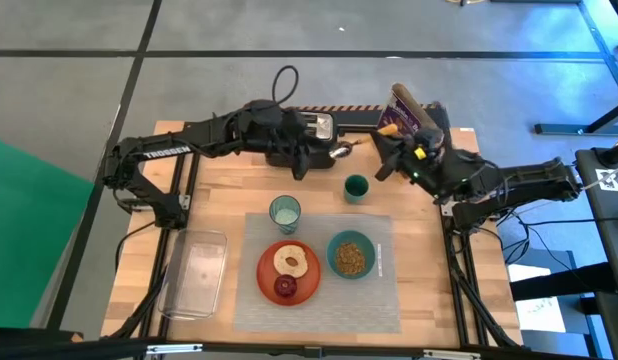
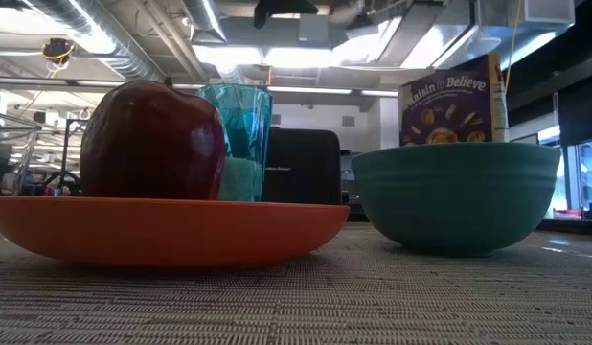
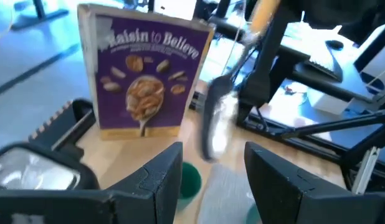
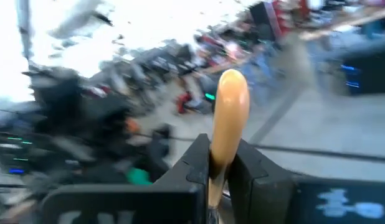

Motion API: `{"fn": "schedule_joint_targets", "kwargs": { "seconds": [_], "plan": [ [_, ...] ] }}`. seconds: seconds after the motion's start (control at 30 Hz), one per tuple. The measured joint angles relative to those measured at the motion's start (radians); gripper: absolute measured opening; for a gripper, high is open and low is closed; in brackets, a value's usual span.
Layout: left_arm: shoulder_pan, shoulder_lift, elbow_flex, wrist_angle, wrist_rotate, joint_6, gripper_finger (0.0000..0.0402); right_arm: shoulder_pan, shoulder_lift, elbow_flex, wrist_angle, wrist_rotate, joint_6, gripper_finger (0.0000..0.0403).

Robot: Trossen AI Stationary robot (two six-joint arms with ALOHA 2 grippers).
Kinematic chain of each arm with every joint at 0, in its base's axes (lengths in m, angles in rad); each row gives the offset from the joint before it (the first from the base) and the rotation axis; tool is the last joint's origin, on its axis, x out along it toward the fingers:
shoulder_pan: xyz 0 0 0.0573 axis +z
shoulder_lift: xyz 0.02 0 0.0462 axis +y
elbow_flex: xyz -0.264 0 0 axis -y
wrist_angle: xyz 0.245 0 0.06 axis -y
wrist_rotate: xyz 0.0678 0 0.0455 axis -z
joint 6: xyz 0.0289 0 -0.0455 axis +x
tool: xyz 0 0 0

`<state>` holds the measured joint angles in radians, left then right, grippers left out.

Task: Arrange a breakfast setting
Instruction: Put the yellow spoon to the right of the green bowl on the gray table mat

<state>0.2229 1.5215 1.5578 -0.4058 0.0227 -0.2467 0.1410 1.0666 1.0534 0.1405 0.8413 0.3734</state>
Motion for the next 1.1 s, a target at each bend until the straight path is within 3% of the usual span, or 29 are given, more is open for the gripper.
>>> {"fn": "schedule_joint_targets", "kwargs": {
  "seconds": [0.27,0.4,0.53,0.63,0.83,0.97,1.1],
  "plan": [
    [-0.008,0.000,0.000,0.021,-0.013,0.053,0.0167,-0.004,0.000,0.000,0.152,-0.125,-0.106,0.0021],
    [0.000,0.000,0.000,0.049,0.063,0.073,0.0167,-0.004,0.000,0.000,0.172,-0.172,-0.121,0.0021],
    [-0.004,0.000,0.000,0.085,0.072,0.080,0.0158,-0.004,0.000,0.000,0.174,-0.181,-0.142,0.0021],
    [-0.003,0.000,0.000,0.090,0.066,0.100,0.0129,-0.004,0.000,0.000,0.174,-0.203,-0.143,0.0021],
    [0.014,0.000,0.000,0.088,0.132,0.098,0.0018,-0.004,0.000,0.000,0.173,-0.210,-0.146,0.0021],
    [0.027,-0.002,0.000,0.062,0.151,0.095,0.0007,-0.004,-0.001,0.000,0.123,-0.230,-0.148,0.0038],
    [0.056,-0.015,0.000,-0.046,0.156,0.094,0.0003,-0.003,-0.036,0.010,-0.082,-0.204,-0.151,0.0098]
  ]
}}
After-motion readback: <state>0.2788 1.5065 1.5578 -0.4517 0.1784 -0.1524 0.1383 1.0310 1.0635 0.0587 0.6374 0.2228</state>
